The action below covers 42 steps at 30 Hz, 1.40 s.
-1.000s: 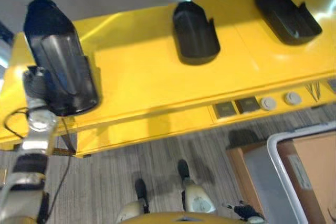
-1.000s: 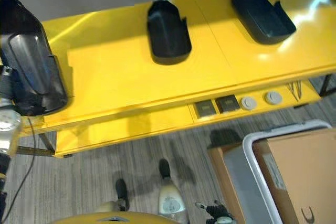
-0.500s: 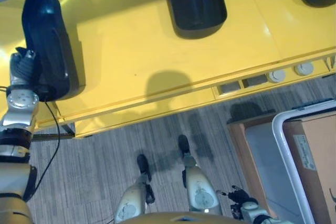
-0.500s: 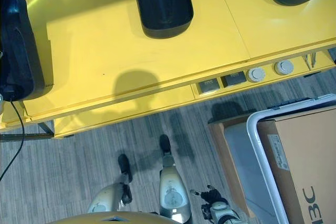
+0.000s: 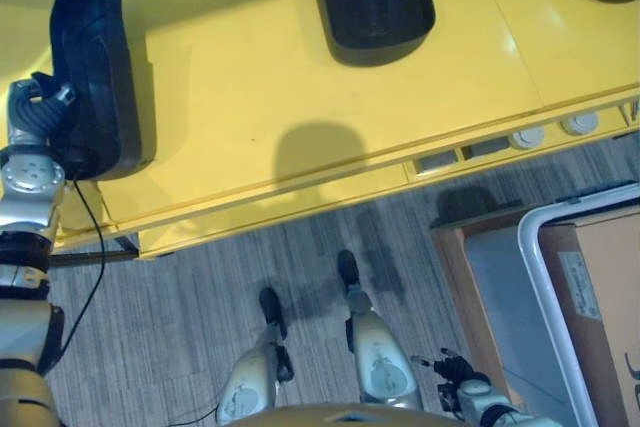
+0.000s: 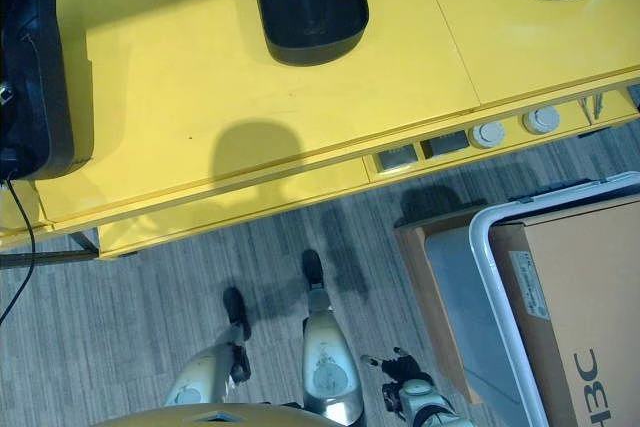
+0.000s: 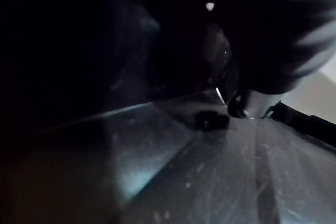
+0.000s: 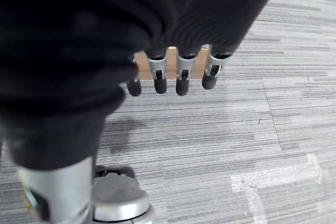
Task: Move parts from the plastic box to the shelf.
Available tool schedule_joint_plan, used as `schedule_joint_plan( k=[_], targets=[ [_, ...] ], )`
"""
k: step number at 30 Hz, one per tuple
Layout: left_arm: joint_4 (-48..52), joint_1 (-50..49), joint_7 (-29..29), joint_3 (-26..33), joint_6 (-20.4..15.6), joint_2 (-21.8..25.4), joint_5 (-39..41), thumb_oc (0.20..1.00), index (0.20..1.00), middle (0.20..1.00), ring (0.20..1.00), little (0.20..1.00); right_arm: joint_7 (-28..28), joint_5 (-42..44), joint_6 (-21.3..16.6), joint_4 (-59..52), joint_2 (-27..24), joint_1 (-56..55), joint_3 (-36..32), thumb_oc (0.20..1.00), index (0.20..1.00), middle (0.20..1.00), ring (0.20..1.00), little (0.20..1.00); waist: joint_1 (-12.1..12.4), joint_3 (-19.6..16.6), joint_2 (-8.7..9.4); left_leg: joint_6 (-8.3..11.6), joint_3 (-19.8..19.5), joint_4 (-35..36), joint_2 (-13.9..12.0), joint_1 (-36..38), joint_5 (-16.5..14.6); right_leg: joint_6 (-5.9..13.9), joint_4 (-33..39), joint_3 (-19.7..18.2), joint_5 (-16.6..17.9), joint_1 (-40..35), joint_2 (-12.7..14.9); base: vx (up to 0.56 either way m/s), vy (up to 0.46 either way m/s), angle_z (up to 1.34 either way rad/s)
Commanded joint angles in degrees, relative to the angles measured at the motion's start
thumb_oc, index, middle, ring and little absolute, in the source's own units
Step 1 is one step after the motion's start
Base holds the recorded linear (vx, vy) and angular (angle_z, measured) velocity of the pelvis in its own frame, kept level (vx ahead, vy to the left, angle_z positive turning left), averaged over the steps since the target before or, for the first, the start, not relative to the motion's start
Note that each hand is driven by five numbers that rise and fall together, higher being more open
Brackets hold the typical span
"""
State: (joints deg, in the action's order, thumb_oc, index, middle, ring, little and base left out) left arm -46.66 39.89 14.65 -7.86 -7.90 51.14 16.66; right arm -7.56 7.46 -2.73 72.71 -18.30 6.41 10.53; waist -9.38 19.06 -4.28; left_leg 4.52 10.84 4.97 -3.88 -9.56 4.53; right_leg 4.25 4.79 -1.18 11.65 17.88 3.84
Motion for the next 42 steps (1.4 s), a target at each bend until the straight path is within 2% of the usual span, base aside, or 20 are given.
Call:
schedule_joint_plan(
  k=[1,7,16,21,24,25,26,27,28,29,30,31,32,33,36,37,39,40,41,42],
  targets=[
    [-1.36,1.64,0.15,-2.14,-1.09,-0.06,0.15,1.000,1.000,1.000,1.000,1.000,0.41,1.27,0.11,1.79,1.22,-0.12,1.13,1.000,1.000,1.000,1.000,1.000,-0.33,-2.97,0.83,3.15,-0.89,0.03,-4.27,-1.33,2.22,5.39,0.21,-0.98,-3.14,-2.46,3.95,0.00,0.000,0.00],
    [2.07,0.23,0.08,-1.65,-0.93,-1.86,0.41,1.000,1.000,1.000,1.000,1.000,1.15,1.21,0.87,2.01,1.09,-1.04,0.28,1.000,1.000,1.000,1.000,1.000,0.06,-4.79,1.01,3.01,-0.86,0.03,-4.51,1.46,1.28,5.30,0.21,-0.59,-4.30,-5.41,3.74,0.05,0.010,0.01],
    [0.45,3.20,-0.18,-4.75,0.80,-2.33,-5.42,1.000,1.000,1.000,1.000,1.000,3.13,0.67,2.12,4.16,1.34,-1.84,-0.77,1.000,1.000,1.000,1.000,1.000,0.48,-12.12,2.19,2.74,-0.40,0.03,-4.83,8.32,-1.07,5.49,0.21,0.55,-6.32,-12.18,3.75,0.09,0.000,0.00],
    [5.07,3.23,-0.49,-6.30,1.50,-0.13,-10.29,1.000,1.000,1.000,1.000,1.000,3.89,0.32,2.35,4.60,1.63,-1.85,-0.94,1.000,1.000,1.000,1.000,1.000,1.36,-15.47,2.88,2.51,-0.83,0.03,-4.95,12.41,-2.07,5.41,-0.48,1.00,-7.73,-16.37,3.54,0.07,0.006,0.02],
    [14.43,-1.53,0.57,-1.59,-1.04,1.07,-8.22,1.000,1.000,1.000,1.000,1.000,4.46,0.19,2.48,4.56,1.83,-2.89,-1.84,1.000,1.000,1.000,1.000,1.000,2.40,-17.18,3.55,2.45,-1.50,0.03,-5.12,14.16,-2.57,5.32,-1.33,1.54,-9.00,-18.30,3.57,0.07,0.017,0.15],
    [12.99,-4.22,4.26,1.64,-0.49,-0.72,-10.64,1.000,1.000,1.000,1.000,1.000,4.51,-0.72,2.29,4.11,1.84,-3.51,-0.66,1.000,1.000,1.000,1.000,1.000,2.61,-18.21,4.01,2.47,-1.64,0.03,-5.29,15.17,-2.89,5.31,-1.87,1.66,-9.66,-19.15,3.61,0.07,0.011,0.15],
    [12.99,-4.22,4.32,1.62,-0.48,-0.77,-10.71,1.000,1.000,1.000,1.000,1.000,4.50,-0.72,2.28,4.11,1.83,-3.53,-0.67,1.000,1.000,1.000,1.000,1.000,2.61,-18.19,4.01,2.47,-1.66,0.03,-5.29,15.21,-2.90,5.31,-1.88,1.68,-9.69,-19.19,3.61,0.06,0.029,0.10],
    [10.41,-1.76,3.30,-2.17,1.41,-0.08,-15.63,1.000,1.000,1.000,1.000,1.000,4.69,-1.50,2.10,4.66,1.39,-3.47,-0.27,1.000,1.000,1.000,1.000,1.000,2.41,-18.49,4.07,2.46,-1.53,0.03,-5.34,15.65,-2.98,5.36,-1.83,1.73,-9.64,-19.84,3.61,0.01,0.039,-0.01],
    [9.47,-0.99,2.80,-1.81,-0.02,-0.89,-10.73,1.000,1.000,1.000,1.000,1.000,5.02,-2.90,2.38,5.23,1.12,-3.57,0.41,1.000,1.000,1.000,1.000,1.000,2.35,-18.67,4.06,2.41,-1.58,0.03,-5.30,15.98,-3.08,5.47,-1.74,1.86,-9.60,-20.36,3.65,0.00,0.042,0.10],
    [7.71,-2.21,3.30,2.19,-2.37,-4.01,0.19,1.000,1.000,1.000,1.000,1.000,5.07,-5.29,3.49,4.97,1.73,-3.99,2.51,1.000,1.000,1.000,1.000,1.000,2.26,-18.66,4.27,2.33,-1.85,0.03,-5.29,16.41,-3.37,5.44,-1.68,2.10,-9.75,-20.89,3.76,0.00,0.017,0.11],
    [2.41,-1.02,6.19,1.18,0.71,-3.77,-7.77,1.000,1.000,1.000,1.000,1.000,4.71,-8.24,2.97,4.19,2.00,-4.61,5.12,1.000,1.000,1.000,1.000,1.000,2.22,-19.08,4.60,2.25,-1.88,0.03,-5.21,16.51,-3.51,5.42,-1.73,2.33,-9.96,-21.20,3.85,0.02,0.006,0.14],
    [3.27,2.94,6.17,-5.79,2.97,-1.23,-19.09,1.000,1.000,1.000,1.000,1.000,4.40,-7.79,2.04,3.24,1.35,-4.13,4.56,1.000,1.000,1.000,1.000,1.000,2.03,-19.43,4.72,2.22,-1.85,0.03,-5.09,16.35,-3.56,5.55,-1.88,2.20,-10.07,-21.17,3.87,0.02,0.018,0.09],
    [4.26,1.26,7.43,-1.17,0.58,-5.11,-8.30,1.000,1.000,1.000,1.000,1.000,3.64,-5.98,1.80,1.90,1.02,-4.28,3.22,1.000,1.000,1.000,1.000,1.000,1.76,-19.32,4.80,2.00,-1.85,0.03,-4.92,16.49,-3.66,5.53,-2.17,2.21,-10.15,-21.18,3.94,0.01,0.031,0.07],
    [3.60,1.68,8.63,-2.41,2.63,-3.57,-16.70,1.000,1.000,1.000,1.000,1.000,2.63,-4.92,1.47,1.60,0.45,-4.26,2.29,1.000,1.000,1.000,1.000,1.000,1.46,-19.62,4.80,2.00,-2.02,0.03,-4.90,16.27,-3.54,5.54,-2.56,2.10,-10.23,-20.76,3.86,0.01,0.038,0.14],
    [4.10,-0.54,9.04,2.15,0.77,-4.65,-8.15,1.000,1.000,1.000,1.000,1.000,0.83,-5.18,1.78,1.95,-0.29,-4.31,0.91,1.000,1.000,1.000,1.000,1.000,1.50,-19.93,4.76,1.80,-1.88,0.03,-4.76,16.32,-3.80,5.52,-2.42,1.93,-10.14,-20.79,4.00,0.03,0.021,0.08],
    [3.61,0.01,9.80,0.83,1.98,-2.51,-13.05,1.000,1.000,1.000,1.000,1.000,0.51,-5.33,1.46,1.66,-0.74,-4.15,0.82,1.000,1.000,1.000,1.000,1.000,1.30,-20.17,4.55,1.85,-1.71,0.03,-4.74,16.35,-3.92,5.59,-2.33,1.81,-10.13,-20.79,3.95,0.04,0.023,-0.08],
    [10.10,-2.47,10.57,0.50,1.23,-4.03,-14.25,1.000,1.000,1.000,1.000,1.000,-0.64,-4.08,0.78,0.63,-1.59,-3.50,-0.61,1.000,1.000,1.000,1.000,1.000,1.52,-19.36,4.45,1.76,-2.10,0.03,-4.61,15.46,-3.69,5.72,-2.60,1.85,-10.01,-19.78,3.94,0.00,0.030,-0.08],
    [20.59,-9.54,10.38,4.19,-1.39,-6.72,-11.75,1.000,1.000,1.000,1.000,1.000,-0.94,-3.55,0.36,-0.98,-1.59,-3.55,-1.17,1.000,1.000,1.000,1.000,1.000,1.90,-18.17,4.39,1.72,-2.58,0.03,-4.63,14.18,-3.31,5.69,-3.16,1.79,-9.99,-18.32,4.00,-0.03,0.021,-0.14],
    [20.63,-9.61,10.37,4.25,-1.37,-6.72,-11.76,1.000,1.000,1.000,1.000,1.000,-0.94,-3.55,0.36,-0.98,-1.61,-3.55,-1.13,1.000,1.000,1.000,1.000,1.000,1.86,-18.21,4.37,1.72,-2.59,0.03,-4.64,14.15,-3.30,5.68,-3.17,1.80,-9.99,-18.29,4.00,-0.05,0.020,-0.11],
    [26.63,-15.12,10.75,6.97,-3.13,-9.06,-10.87,1.000,1.000,1.000,1.000,1.000,-1.38,-3.31,0.15,-2.06,-1.19,-3.67,-1.64,1.000,1.000,1.000,1.000,1.000,2.38,-17.20,4.46,1.67,-2.59,0.02,-4.66,13.42,-3.10,5.64,-3.46,1.73,-10.02,-17.34,4.05,-0.05,0.019,-0.06]
  ],
)
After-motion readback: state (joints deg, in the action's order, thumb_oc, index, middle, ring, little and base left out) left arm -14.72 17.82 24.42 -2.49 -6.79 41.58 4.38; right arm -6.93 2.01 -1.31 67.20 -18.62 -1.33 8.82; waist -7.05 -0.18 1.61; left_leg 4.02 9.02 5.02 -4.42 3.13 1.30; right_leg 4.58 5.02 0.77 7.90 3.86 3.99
